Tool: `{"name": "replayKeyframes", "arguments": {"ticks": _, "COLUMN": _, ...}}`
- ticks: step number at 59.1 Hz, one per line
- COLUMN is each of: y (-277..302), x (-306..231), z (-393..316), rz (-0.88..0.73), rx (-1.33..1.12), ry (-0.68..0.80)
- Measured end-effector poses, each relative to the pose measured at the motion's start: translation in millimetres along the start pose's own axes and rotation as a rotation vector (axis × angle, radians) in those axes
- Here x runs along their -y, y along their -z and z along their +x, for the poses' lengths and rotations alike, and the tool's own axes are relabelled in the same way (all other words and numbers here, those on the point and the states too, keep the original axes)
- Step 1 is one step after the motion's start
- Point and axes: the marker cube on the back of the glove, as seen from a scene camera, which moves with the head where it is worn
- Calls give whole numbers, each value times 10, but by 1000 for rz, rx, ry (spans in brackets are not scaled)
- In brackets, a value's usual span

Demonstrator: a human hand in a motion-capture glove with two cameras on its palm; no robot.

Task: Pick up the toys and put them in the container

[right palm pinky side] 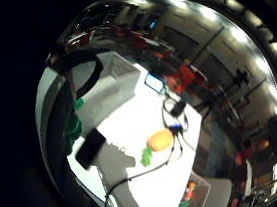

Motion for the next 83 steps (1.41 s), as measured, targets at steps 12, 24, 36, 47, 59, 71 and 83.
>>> {"name": "replayKeyframes", "arguments": {"ticks": 12, "y": -734, "x": 1166, "z": 221, "rz": -50, "rx": -185, "ry": -173}}
{"name": "replayKeyframes", "arguments": {"ticks": 24, "y": -1099, "x": 1095, "z": 941, "rz": -187, "rx": -372, "ry": -460}}
{"name": "replayKeyframes", "arguments": {"ticks": 36, "y": -915, "x": 223, "z": 1518, "rz": -192, "rx": -323, "ry": -720}}
{"name": "replayKeyframes", "arguments": {"ticks": 47, "y": -1272, "x": -1192, "z": 2263, "rz": -304, "rx": -294, "ry": -1131}}
{"name": "replayKeyframes", "arguments": {"ticks": 59, "y": -1790, "x": -1902, "z": 2320, "rz": -518, "rx": -541, "ry": -1161}}
{"name": "replayKeyframes", "arguments": {"ticks": 71, "y": -1603, "x": -2186, "z": 2380, "rz": -348, "rx": -598, "ry": -1355}}
{"name": "replayKeyframes", "arguments": {"ticks": 83, "y": -1158, "x": -1830, "z": 2468, "rz": -240, "rx": -701, "ry": -1171}}
